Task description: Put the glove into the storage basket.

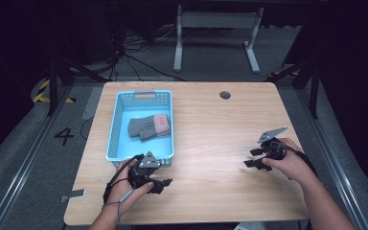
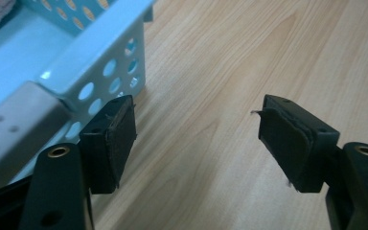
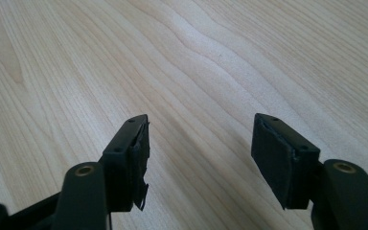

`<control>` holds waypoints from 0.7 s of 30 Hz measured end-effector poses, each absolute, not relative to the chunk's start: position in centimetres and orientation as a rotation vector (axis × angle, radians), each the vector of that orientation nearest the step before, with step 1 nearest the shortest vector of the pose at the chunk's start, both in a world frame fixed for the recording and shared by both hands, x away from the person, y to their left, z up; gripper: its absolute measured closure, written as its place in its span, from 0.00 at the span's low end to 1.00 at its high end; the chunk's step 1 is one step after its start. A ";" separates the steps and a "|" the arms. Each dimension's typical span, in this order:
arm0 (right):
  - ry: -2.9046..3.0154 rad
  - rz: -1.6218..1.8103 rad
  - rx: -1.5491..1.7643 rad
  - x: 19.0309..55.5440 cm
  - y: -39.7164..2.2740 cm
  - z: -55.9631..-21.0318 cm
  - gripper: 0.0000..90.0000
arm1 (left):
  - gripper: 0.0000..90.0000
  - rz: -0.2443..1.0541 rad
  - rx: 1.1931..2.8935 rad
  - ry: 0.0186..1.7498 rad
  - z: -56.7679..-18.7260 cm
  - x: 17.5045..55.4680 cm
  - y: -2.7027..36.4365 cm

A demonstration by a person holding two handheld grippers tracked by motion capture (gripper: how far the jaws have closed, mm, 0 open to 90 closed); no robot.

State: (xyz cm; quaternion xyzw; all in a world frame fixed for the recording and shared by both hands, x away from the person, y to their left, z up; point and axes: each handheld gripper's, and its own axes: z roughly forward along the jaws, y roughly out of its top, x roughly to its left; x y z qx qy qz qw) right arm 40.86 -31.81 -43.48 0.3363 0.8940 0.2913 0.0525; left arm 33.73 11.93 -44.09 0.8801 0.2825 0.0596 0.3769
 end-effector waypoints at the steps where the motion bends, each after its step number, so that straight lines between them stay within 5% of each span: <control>1: 2.723 0.881 1.022 40.8 -31.8 -43.6 0.44 | 0.29 0.130 2.250 0.721 -44.2 33.7 11.8; 21: 2.738 0.874 0.983 40.7 -31.2 -44.3 0.43 | 0.28 0.096 2.354 0.671 -46.4 33.1 10.9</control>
